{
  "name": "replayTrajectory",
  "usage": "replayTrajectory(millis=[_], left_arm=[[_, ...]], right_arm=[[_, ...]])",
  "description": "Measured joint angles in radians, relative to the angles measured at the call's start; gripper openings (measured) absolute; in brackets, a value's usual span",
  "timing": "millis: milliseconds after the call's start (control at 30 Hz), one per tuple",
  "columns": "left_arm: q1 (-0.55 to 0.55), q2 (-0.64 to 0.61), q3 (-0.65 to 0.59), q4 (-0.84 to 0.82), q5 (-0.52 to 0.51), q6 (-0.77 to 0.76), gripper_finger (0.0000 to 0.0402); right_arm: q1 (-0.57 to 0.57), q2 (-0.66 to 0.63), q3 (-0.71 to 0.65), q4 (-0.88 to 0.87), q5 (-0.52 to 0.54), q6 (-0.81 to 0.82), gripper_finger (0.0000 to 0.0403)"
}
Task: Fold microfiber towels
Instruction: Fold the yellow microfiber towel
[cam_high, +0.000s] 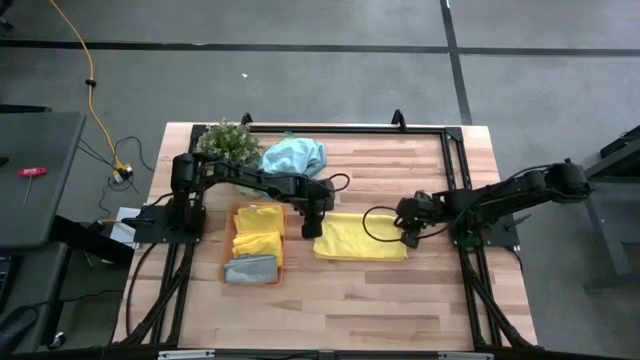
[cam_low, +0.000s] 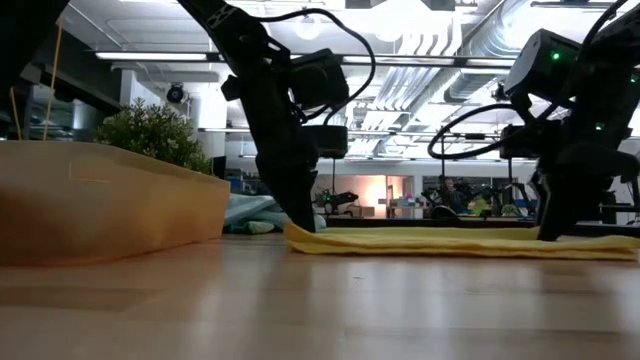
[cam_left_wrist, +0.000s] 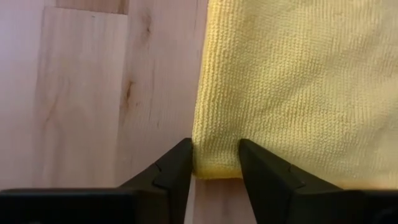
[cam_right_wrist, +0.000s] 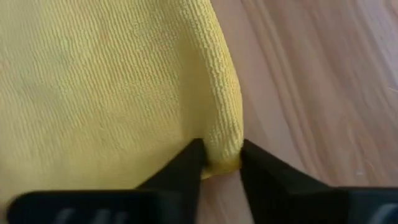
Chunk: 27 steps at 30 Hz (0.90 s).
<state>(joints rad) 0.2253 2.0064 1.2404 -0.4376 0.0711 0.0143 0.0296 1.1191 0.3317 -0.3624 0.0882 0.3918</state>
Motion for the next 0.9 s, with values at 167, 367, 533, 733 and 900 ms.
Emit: replayTrajectory(millis=[167,367,533,733,900], left_arm=[[0.009,0.002,0.006,0.009,-0.019,0.003,0.0056],[0.027,0.003,0.033,-0.012,0.007,0.026,0.0009],[0.042,-0.02,0.075,-0.07,-0.017,0.083,0.0003],[0.041,-0.046,0.105,-0.154,-0.082,0.157,0.0002],[0.029,-0.064,0.105,-0.193,-0.083,0.146,0.0001]], right_arm=[[0.0,0.001,0.0,0.005,-0.004,0.033,0.0011],[0.0,0.001,0.018,-0.012,-0.005,0.055,0.0015],[-0.003,0.0,0.076,-0.065,0.007,0.039,0.0006],[-0.003,-0.001,0.144,-0.219,0.016,0.055,0.0002],[-0.003,-0.012,0.176,-0.253,0.033,0.069,0.0001]])
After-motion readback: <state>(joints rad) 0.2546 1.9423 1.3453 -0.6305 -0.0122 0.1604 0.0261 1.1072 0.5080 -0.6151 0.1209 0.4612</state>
